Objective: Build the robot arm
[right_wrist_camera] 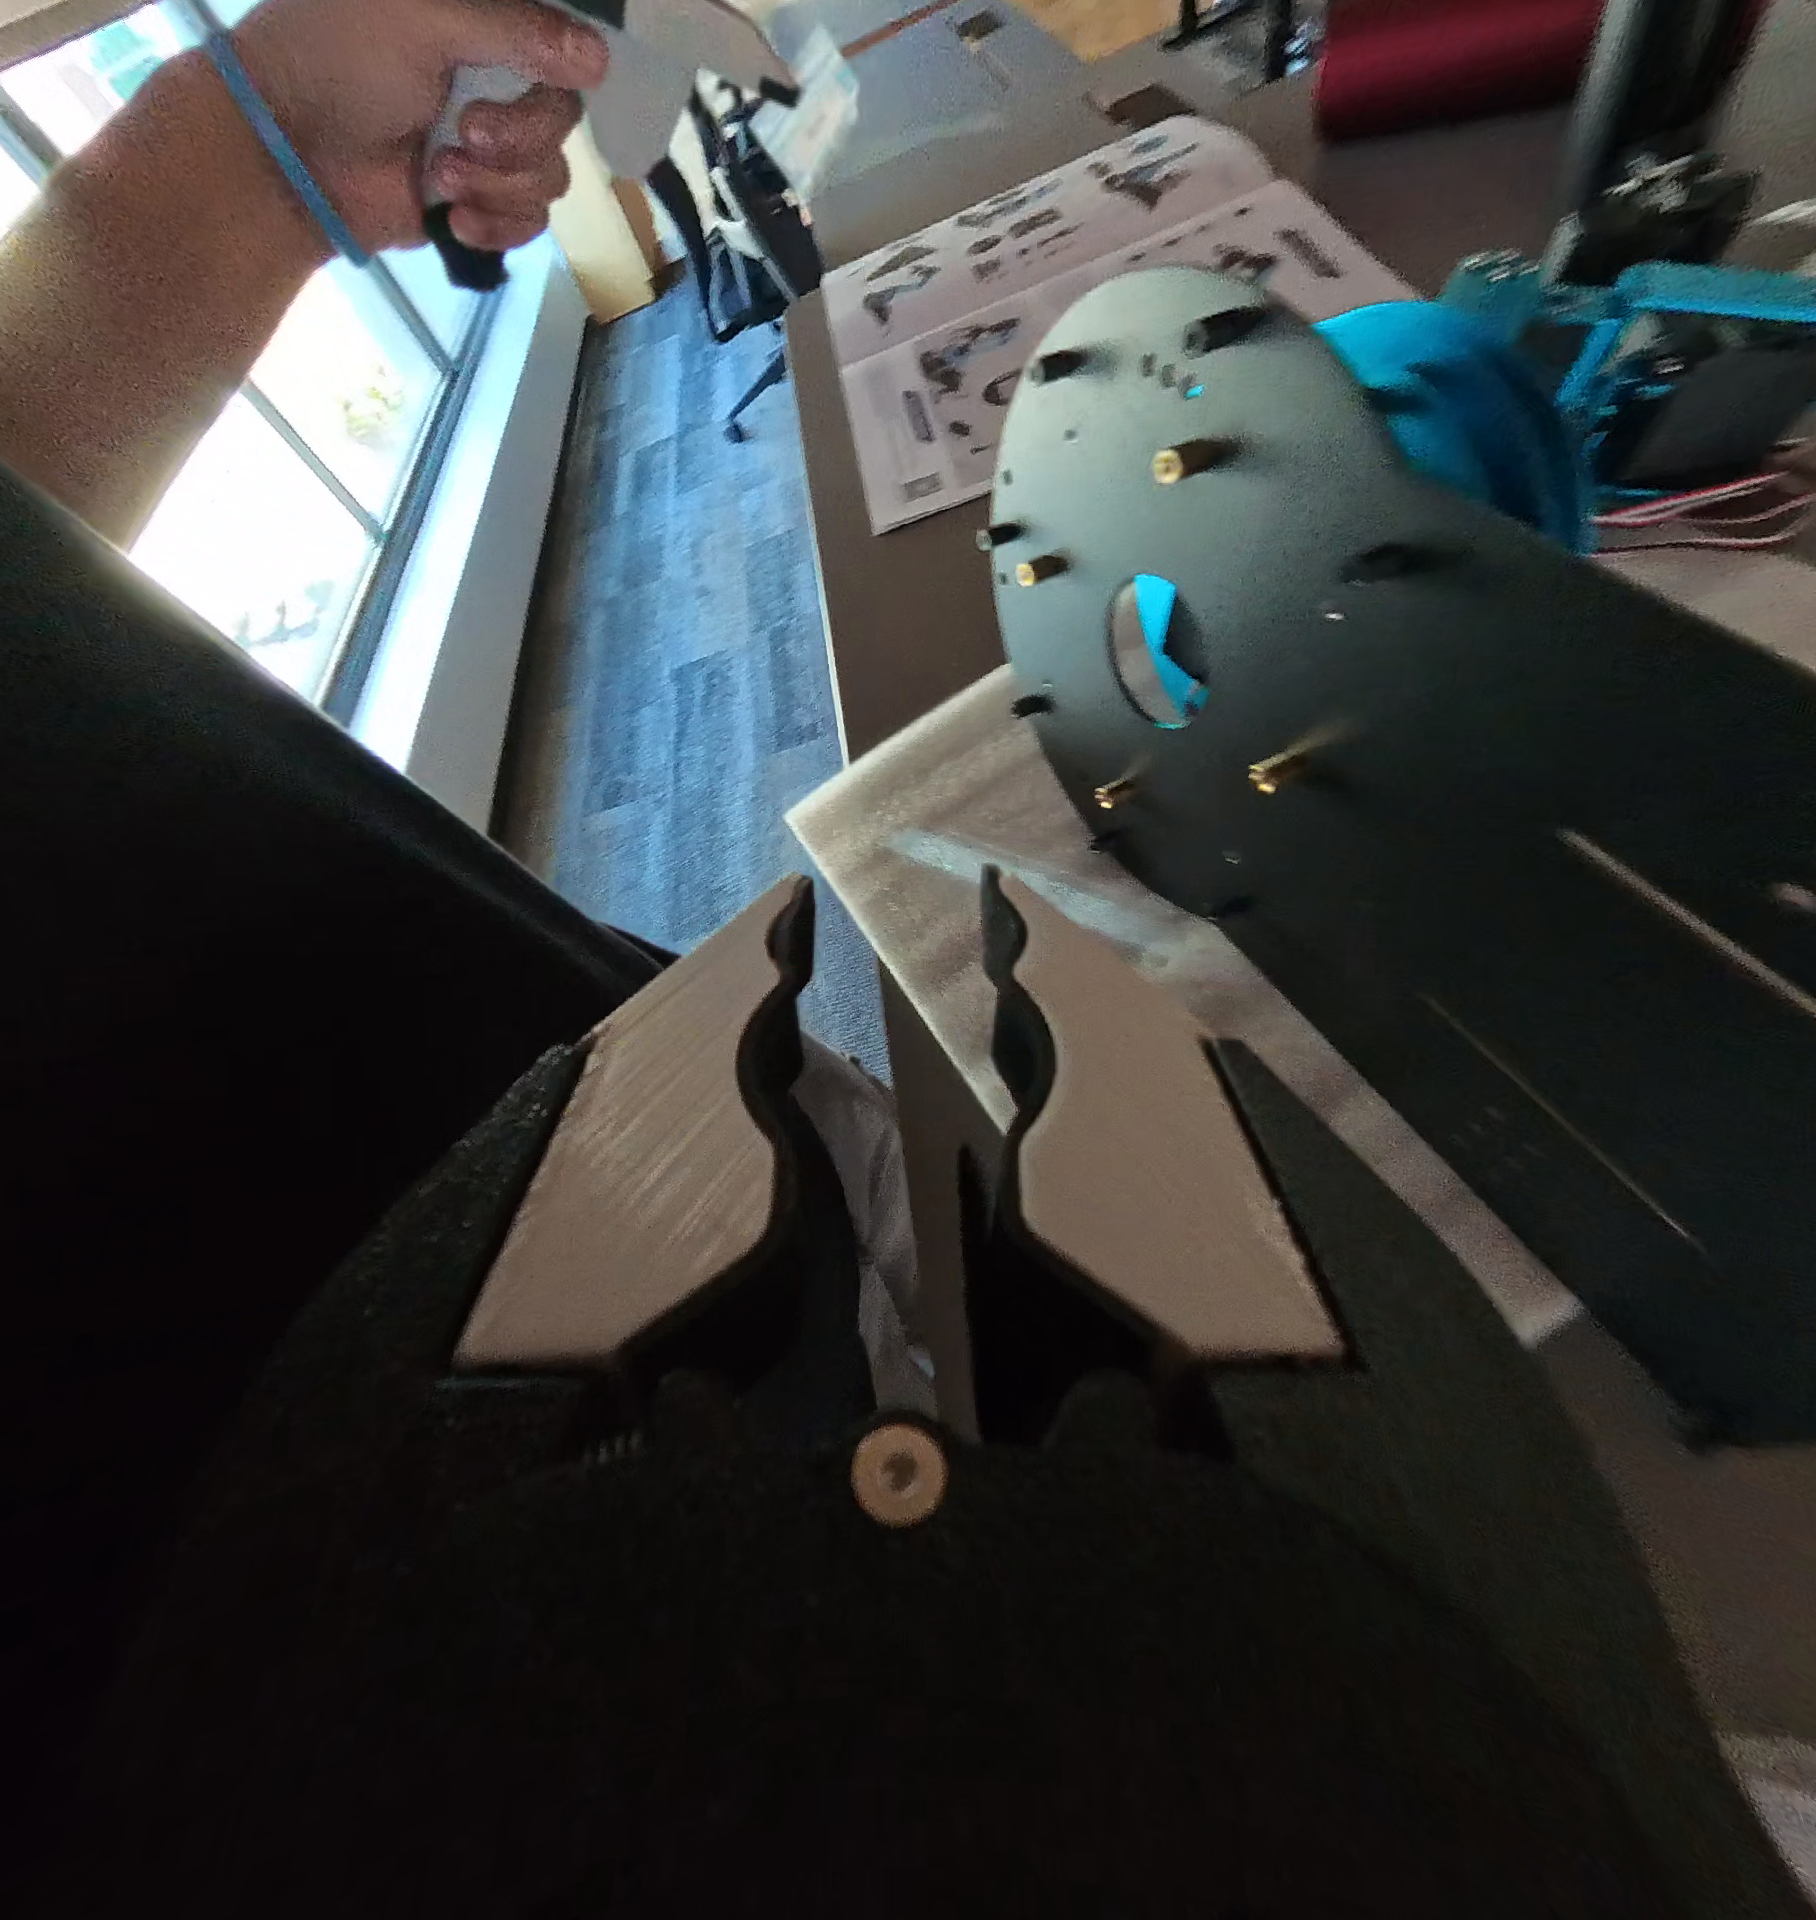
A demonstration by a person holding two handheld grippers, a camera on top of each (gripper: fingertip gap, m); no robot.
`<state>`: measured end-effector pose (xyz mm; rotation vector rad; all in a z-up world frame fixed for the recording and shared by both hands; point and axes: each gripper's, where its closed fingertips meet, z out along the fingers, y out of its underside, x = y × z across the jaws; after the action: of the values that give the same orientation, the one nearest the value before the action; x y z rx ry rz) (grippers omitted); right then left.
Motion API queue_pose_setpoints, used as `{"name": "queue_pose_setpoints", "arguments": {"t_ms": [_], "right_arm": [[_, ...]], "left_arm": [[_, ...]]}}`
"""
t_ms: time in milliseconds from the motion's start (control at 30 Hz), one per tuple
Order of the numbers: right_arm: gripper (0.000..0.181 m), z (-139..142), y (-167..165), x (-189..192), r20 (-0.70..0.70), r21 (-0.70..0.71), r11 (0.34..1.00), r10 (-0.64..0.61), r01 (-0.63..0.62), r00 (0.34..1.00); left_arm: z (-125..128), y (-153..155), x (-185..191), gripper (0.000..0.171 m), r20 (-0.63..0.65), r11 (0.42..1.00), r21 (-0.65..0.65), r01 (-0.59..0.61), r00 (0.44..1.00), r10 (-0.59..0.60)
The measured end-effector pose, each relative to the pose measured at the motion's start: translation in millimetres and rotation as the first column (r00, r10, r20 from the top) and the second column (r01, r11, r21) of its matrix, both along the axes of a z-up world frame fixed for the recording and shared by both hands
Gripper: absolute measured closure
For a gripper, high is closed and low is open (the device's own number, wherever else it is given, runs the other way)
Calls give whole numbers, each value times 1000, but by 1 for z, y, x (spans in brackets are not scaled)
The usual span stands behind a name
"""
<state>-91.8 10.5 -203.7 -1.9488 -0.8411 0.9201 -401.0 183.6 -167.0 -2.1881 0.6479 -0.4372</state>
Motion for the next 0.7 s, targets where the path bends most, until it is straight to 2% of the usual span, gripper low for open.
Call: {"name": "queue_pose_setpoints", "arguments": {"t_ms": [67,167,200,300,367,533,633,700], "right_arm": [[149,2,3,-22,-2,-4,999,37,-37,999],[146,25,14,-70,-28,62,994,93,-91,995],[146,37,21,-88,-40,117,989,96,-90,995],[145,84,50,-132,-163,328,943,8,46,987],[144,98,65,-166,-221,361,929,4,78,975],[130,71,129,-256,-133,360,930,-24,71,991],[122,53,170,-306,-83,433,900,-20,55,996],[119,41,198,-327,-23,471,880,-61,65,998]], "left_arm": [[-9,-19,-29,171,40,995,-26,-95,995,96],[-17,-30,-55,171,137,980,-71,-185,972,193],[-18,-30,-60,171,167,979,-79,-190,965,200],[-24,-20,-70,171,229,980,-112,-162,956,184],[-29,-7,-80,171,237,983,-133,-124,959,153],[-42,34,-96,171,343,979,-205,24,938,48],[-42,54,-92,171,458,954,-260,146,889,-11],[-36,63,-82,171,532,929,-279,244,845,-61]]}}
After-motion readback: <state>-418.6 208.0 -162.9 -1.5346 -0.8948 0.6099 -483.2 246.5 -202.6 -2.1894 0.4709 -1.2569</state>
